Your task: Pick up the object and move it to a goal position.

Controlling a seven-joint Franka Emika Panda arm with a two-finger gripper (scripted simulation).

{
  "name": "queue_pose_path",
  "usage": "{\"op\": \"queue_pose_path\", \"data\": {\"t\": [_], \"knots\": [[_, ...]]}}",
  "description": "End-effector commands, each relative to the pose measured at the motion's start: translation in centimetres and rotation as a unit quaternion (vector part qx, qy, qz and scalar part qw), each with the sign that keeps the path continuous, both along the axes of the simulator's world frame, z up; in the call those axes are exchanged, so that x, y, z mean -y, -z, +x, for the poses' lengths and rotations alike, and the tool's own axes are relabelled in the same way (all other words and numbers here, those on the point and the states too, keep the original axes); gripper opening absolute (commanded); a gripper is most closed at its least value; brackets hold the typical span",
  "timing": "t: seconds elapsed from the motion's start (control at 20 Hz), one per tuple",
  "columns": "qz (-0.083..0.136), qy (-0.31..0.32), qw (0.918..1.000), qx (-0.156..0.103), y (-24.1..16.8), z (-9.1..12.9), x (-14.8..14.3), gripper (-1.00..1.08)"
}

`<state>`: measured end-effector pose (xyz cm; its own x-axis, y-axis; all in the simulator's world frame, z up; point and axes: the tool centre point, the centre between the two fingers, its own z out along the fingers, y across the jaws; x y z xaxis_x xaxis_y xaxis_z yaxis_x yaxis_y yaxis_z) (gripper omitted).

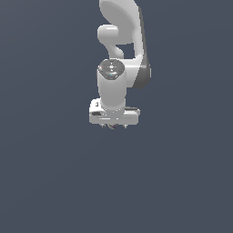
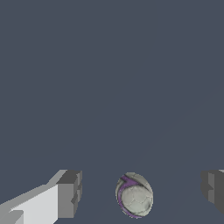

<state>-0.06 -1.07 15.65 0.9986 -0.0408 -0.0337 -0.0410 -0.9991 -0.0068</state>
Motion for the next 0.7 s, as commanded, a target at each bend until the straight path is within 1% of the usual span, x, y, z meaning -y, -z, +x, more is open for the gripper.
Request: {"op": "queue_pose_path", "data": {"t": [0.0, 0.45, 0.65], "knots": [[0.000, 0.000, 1.0000, 0.000, 0.0, 0.0, 0.0, 1.00], [0.005, -0.006, 0.9999, 0.013, -1.2, 0.8, 0.4, 1.00], [0.005, -0.006, 0.9999, 0.013, -1.2, 0.8, 0.4, 1.00]]}}
